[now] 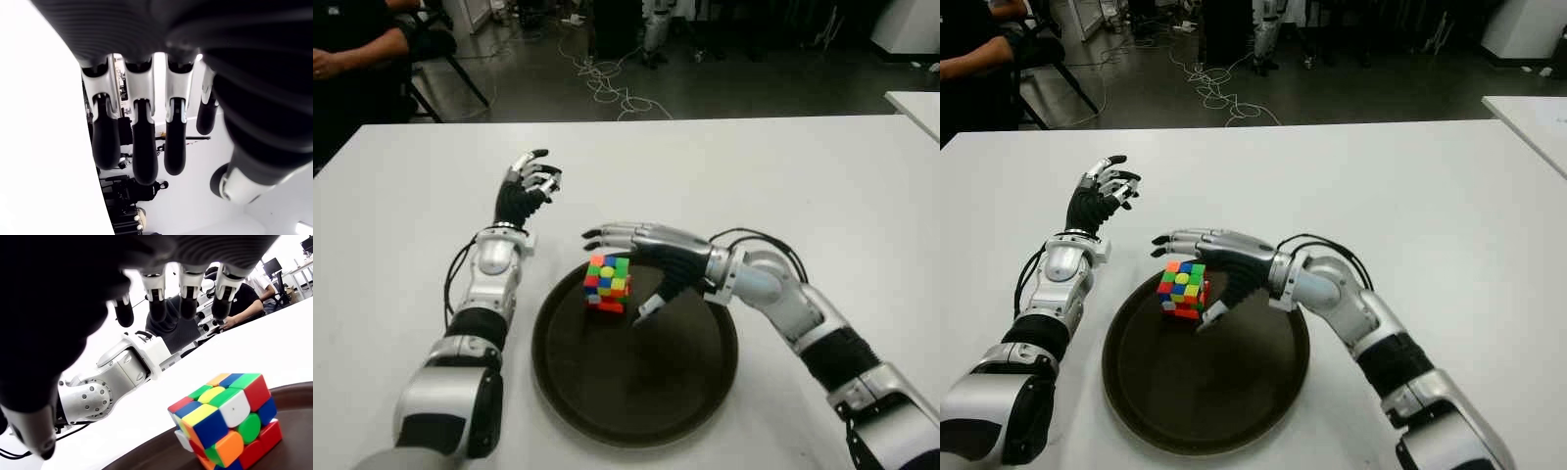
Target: Pick up the Rubik's Cube and put it in the plate
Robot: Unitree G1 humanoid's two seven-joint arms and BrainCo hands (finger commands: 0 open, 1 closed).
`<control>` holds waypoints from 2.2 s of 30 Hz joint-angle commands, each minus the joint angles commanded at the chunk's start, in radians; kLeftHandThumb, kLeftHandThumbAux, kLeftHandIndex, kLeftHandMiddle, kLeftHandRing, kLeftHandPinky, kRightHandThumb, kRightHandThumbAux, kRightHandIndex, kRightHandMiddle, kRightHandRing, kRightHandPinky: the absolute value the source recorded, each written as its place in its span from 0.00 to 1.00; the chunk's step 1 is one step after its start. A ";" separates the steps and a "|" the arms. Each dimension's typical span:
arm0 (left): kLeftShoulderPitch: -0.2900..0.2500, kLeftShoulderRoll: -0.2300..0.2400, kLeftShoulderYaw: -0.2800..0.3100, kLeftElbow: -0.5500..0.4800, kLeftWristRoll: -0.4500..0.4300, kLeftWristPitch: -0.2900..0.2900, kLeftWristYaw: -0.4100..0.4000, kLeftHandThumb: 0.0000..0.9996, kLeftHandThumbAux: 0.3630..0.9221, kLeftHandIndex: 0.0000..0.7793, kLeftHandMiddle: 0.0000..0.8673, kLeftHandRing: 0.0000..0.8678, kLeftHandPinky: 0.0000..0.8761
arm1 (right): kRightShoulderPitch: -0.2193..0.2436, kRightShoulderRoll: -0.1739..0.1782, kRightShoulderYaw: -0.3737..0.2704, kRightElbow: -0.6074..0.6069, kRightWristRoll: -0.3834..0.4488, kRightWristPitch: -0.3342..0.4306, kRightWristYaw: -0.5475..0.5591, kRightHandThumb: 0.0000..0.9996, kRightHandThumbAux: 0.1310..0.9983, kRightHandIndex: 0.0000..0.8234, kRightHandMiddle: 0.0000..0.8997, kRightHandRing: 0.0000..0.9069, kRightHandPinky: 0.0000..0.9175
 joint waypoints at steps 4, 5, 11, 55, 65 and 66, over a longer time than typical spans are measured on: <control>0.000 0.001 0.002 0.002 -0.004 -0.005 -0.009 0.30 0.63 0.28 0.46 0.55 0.63 | -0.067 -0.003 -0.039 0.105 0.028 -0.025 -0.011 0.00 0.57 0.00 0.01 0.00 0.00; 0.000 0.001 0.002 0.005 -0.004 -0.007 -0.012 0.30 0.63 0.29 0.47 0.55 0.64 | -0.093 0.008 -0.064 0.172 0.045 -0.038 -0.040 0.00 0.56 0.01 0.01 0.00 0.01; -0.002 0.005 0.002 0.012 0.001 -0.006 -0.011 0.30 0.59 0.29 0.45 0.54 0.62 | -0.175 0.045 -0.200 0.460 0.156 -0.144 -0.158 0.00 0.56 0.06 0.07 0.04 0.05; -0.018 0.015 0.014 0.063 -0.006 -0.014 -0.021 0.30 0.57 0.27 0.46 0.55 0.63 | -0.377 0.180 -0.513 0.966 0.235 0.277 -0.646 0.28 0.68 0.40 0.44 0.48 0.50; -0.018 0.014 0.014 0.062 -0.004 -0.017 -0.019 0.30 0.57 0.28 0.45 0.54 0.61 | -0.365 0.178 -0.484 0.966 0.192 0.249 -0.657 0.29 0.63 0.40 0.44 0.48 0.50; -0.018 0.014 0.014 0.061 -0.004 -0.018 -0.018 0.30 0.57 0.28 0.45 0.54 0.62 | -0.364 0.177 -0.480 0.965 0.187 0.246 -0.656 0.29 0.63 0.40 0.44 0.48 0.50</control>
